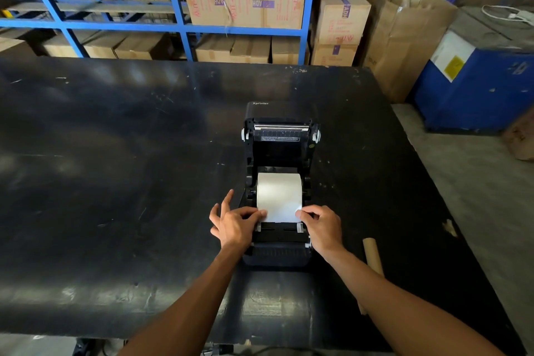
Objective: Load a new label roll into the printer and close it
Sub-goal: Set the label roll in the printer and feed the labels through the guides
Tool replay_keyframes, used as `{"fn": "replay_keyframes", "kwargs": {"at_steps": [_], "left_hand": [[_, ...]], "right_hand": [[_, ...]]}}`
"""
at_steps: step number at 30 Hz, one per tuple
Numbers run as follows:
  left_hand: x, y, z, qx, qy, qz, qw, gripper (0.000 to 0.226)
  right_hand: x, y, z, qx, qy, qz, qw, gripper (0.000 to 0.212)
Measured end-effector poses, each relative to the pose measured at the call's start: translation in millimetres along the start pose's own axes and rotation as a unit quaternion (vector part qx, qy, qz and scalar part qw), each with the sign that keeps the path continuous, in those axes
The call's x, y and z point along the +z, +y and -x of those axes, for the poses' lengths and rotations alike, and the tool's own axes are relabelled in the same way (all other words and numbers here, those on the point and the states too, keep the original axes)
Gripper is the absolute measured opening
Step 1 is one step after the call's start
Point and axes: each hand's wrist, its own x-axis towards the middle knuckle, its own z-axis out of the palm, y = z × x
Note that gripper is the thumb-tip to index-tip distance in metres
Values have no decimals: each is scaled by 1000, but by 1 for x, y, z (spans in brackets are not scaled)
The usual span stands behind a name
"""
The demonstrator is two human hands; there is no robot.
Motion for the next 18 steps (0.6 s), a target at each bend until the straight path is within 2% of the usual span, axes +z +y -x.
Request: {"fn": "replay_keyframes", "kwargs": {"at_steps": [7,13,18], "left_hand": [[-6,7,-3,-48,-61,-19,997,18],[-13,14,-10,-57,-121,-63,989,23],[-15,19,-11,-69,-126,-76,987,21]], "right_hand": [[-4,-2,-3,21,-51,18,998,14],[-10,-5,-6,36,-78,12,996,9],[-9,-7,-9,53,-84,22,995,11]]}}
